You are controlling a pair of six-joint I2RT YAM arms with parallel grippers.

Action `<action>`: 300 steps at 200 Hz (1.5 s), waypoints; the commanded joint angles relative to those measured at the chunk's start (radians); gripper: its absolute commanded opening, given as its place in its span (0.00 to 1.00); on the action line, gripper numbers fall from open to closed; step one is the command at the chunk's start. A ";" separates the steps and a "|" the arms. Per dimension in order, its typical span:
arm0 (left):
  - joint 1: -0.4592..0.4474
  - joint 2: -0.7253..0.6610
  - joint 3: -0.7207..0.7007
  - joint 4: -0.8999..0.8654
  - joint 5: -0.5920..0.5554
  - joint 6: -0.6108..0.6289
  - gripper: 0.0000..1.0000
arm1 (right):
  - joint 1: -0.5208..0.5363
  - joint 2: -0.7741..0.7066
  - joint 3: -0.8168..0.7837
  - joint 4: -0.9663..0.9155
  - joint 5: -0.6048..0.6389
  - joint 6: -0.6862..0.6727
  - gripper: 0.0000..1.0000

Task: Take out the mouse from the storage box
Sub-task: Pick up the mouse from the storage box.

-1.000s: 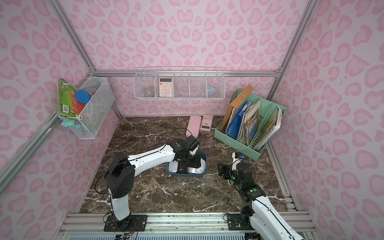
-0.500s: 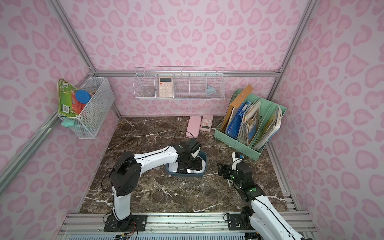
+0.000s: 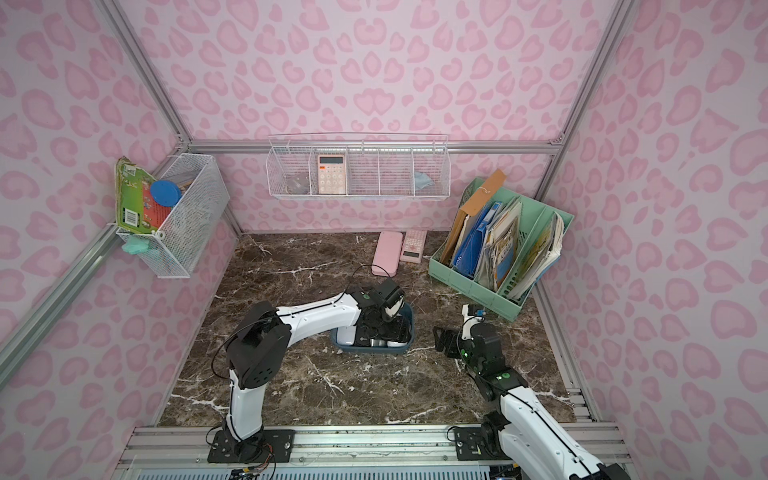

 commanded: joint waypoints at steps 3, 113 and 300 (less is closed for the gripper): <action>0.002 0.022 0.005 0.021 -0.006 0.015 0.76 | 0.000 0.014 0.003 0.048 -0.006 0.006 0.90; 0.010 -0.026 -0.049 0.059 -0.033 0.034 0.43 | 0.001 0.057 0.029 0.059 -0.001 0.005 0.90; 0.079 -0.253 -0.216 0.218 0.072 -0.069 0.32 | 0.000 -0.066 0.012 -0.046 -0.003 0.020 0.90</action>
